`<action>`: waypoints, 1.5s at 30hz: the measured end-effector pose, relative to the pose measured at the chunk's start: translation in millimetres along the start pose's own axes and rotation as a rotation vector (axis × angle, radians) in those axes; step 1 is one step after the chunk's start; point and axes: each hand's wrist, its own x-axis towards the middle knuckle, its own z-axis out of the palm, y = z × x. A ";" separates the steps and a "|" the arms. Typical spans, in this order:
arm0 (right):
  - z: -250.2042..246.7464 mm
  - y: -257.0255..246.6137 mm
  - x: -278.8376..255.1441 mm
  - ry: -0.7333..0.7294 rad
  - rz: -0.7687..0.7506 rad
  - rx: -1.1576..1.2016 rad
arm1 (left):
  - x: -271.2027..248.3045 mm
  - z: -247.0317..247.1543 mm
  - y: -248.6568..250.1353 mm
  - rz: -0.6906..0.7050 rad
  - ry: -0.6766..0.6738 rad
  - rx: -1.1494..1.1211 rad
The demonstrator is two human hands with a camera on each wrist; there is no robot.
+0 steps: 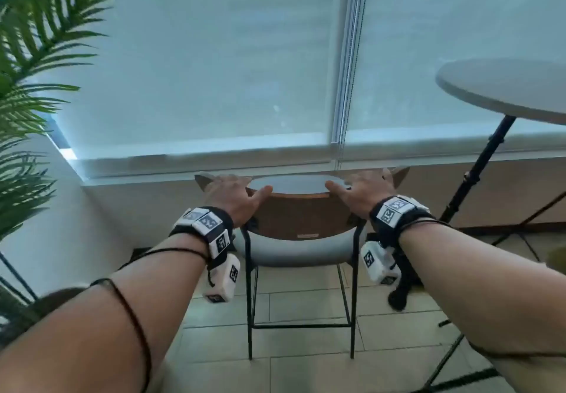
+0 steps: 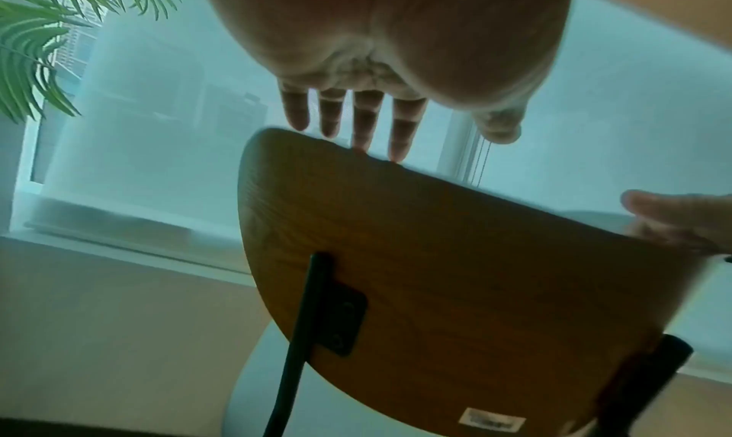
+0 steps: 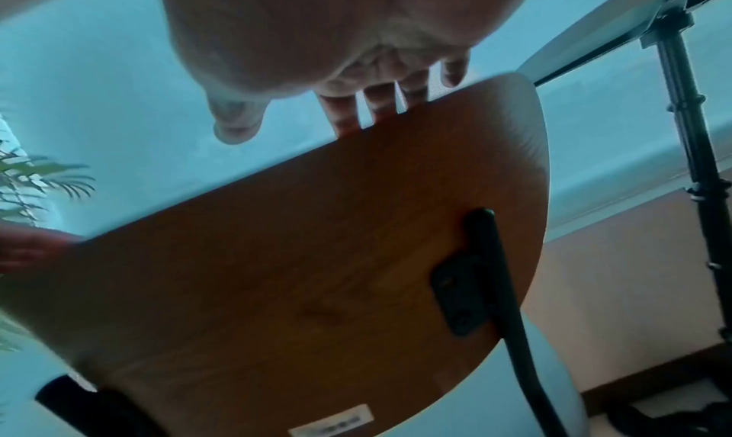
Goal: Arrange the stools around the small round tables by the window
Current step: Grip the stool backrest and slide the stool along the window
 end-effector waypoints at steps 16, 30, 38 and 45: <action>19.6 -18.2 -33.0 0.174 0.096 -0.264 | 62.0 30.2 -37.1 0.333 0.198 0.185; 51.2 -103.8 -50.0 0.311 0.571 -0.295 | 164.6 32.0 -65.7 0.818 0.110 0.093; 61.4 -141.6 10.2 0.422 0.754 -0.285 | 253.6 32.4 -70.5 0.983 0.116 0.045; 63.1 -166.5 67.1 0.400 0.892 -0.232 | 332.1 40.4 -68.1 1.129 0.097 -0.033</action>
